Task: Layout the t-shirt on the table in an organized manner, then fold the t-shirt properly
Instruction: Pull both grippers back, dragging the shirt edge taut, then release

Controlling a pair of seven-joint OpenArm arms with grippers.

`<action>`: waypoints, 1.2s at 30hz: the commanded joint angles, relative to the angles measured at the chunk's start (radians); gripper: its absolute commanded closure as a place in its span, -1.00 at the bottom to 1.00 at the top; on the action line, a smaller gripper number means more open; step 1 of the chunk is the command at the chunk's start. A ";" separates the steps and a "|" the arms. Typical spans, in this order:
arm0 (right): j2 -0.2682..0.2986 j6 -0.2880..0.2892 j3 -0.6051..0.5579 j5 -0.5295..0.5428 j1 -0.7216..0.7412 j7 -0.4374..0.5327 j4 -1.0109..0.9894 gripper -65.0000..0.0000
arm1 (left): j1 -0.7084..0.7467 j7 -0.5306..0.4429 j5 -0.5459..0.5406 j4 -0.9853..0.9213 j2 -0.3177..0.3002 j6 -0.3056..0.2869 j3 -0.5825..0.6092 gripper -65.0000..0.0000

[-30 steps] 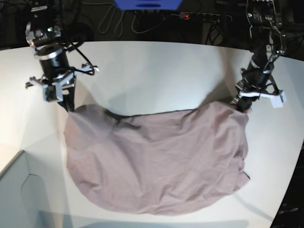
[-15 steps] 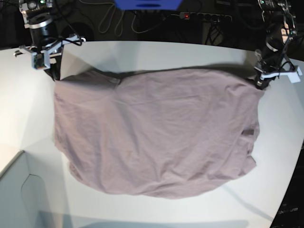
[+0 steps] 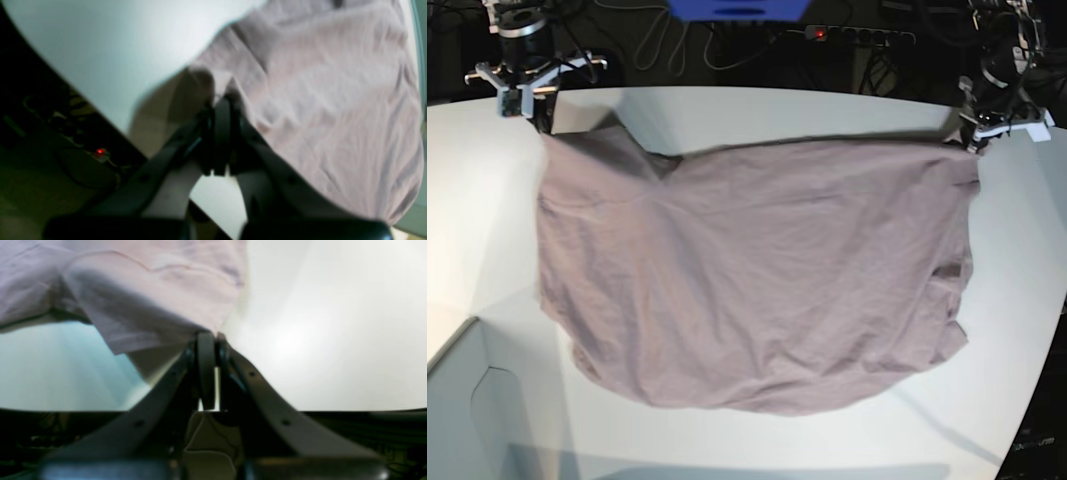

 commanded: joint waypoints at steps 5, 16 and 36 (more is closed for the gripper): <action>0.004 -0.005 0.007 0.005 -0.050 0.031 0.019 1.00 | -0.004 -0.013 -0.014 0.015 -0.011 -0.006 -0.009 1.00; -0.017 -0.005 -0.045 0.005 -0.195 0.089 0.017 1.00 | -0.037 -0.013 -0.017 0.023 -0.014 -0.006 -0.152 1.00; -0.019 -0.005 -0.051 0.002 -0.195 0.111 -0.043 0.46 | -0.076 0.319 -0.018 0.027 -0.045 -0.006 -0.332 0.29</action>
